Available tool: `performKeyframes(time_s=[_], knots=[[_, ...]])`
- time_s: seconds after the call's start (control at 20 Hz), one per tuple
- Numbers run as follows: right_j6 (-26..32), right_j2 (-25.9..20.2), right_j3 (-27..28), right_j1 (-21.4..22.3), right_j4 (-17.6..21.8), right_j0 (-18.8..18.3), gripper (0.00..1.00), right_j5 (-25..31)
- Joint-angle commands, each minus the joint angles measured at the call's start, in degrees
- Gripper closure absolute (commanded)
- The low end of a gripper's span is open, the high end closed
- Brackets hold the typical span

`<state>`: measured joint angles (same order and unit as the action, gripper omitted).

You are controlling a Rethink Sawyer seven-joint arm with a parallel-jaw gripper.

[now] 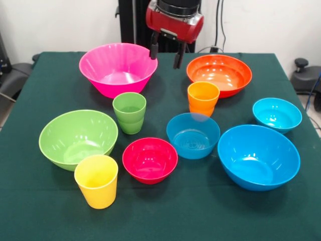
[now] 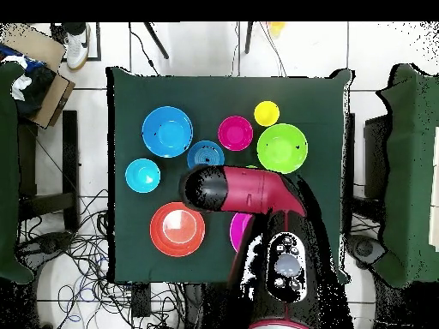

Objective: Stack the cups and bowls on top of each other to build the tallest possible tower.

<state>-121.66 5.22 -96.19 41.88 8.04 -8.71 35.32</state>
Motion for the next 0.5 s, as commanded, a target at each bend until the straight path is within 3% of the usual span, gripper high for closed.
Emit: performKeyframes(time_s=[0.05,0.5], knots=[[-9.4,1.0,8.4,-0.7,-0.7,3.6,0.0,5.7],[-11.3,3.1,12.5,-4.5,-3.5,6.8,0.0,6.0]])
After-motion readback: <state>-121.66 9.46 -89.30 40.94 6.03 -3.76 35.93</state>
